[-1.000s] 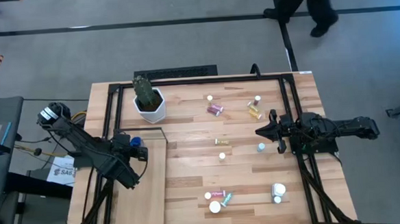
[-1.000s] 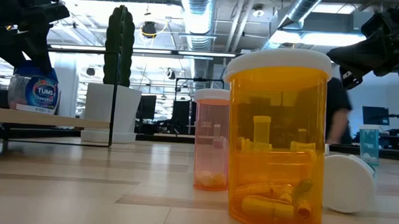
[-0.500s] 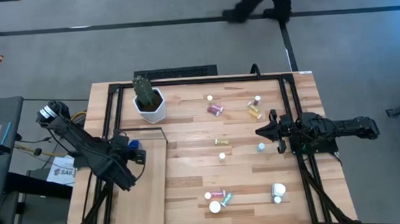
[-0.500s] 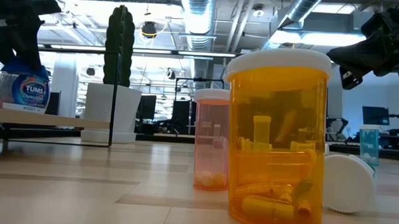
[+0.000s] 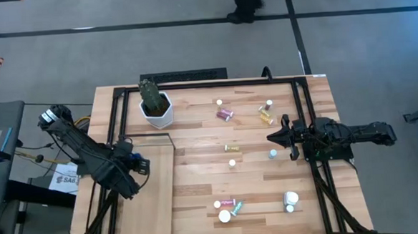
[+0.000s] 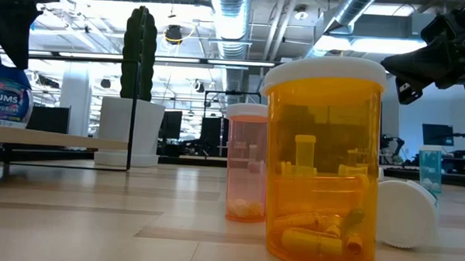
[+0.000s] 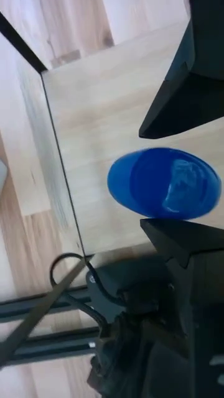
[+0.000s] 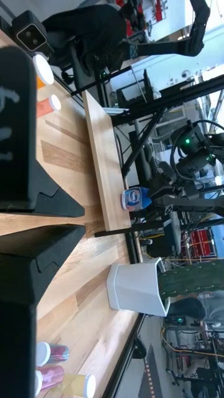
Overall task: Pick and place medicine bottles onto shelf by color
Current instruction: Put the blue pill bottle on the shelf, then put the yellow pill bottle on the shelf
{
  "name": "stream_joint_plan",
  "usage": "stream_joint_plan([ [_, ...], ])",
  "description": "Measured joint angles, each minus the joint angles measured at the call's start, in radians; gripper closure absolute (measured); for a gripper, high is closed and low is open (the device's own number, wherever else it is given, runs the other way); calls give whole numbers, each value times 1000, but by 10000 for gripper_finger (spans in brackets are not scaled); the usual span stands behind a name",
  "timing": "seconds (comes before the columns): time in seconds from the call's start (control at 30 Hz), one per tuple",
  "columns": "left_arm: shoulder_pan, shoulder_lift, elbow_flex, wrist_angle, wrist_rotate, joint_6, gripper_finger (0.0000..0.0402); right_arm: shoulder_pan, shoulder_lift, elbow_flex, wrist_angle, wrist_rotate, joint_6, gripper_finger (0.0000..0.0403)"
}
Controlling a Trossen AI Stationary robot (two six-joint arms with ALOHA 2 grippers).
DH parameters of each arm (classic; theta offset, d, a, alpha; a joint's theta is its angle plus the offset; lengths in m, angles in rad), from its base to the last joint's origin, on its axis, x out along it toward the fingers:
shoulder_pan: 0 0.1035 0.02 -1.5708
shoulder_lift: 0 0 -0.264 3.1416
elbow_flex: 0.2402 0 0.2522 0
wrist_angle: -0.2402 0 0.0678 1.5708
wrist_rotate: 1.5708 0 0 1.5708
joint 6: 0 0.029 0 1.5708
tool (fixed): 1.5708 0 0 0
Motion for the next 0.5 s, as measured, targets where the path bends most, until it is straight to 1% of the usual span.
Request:
stream_joint_plan([
  [0.23, 0, 0, 1, -6, -18, -3, 194, 0, 0, 0, 0, 0, 0, 347],
  [0.33, 0, 0, 20, -30, -24, -12, 194, 0, 0, 0, 0, 0, 0, 347],
  [0.4, 0, 0, 44, -27, -48, -5, 194, 0, 0, 0, 0, 0, 0, 347],
  [0.5, 0, 0, 90, -27, -122, 13, 194, 0, 0, 0, 0, 0, 0, 347],
])
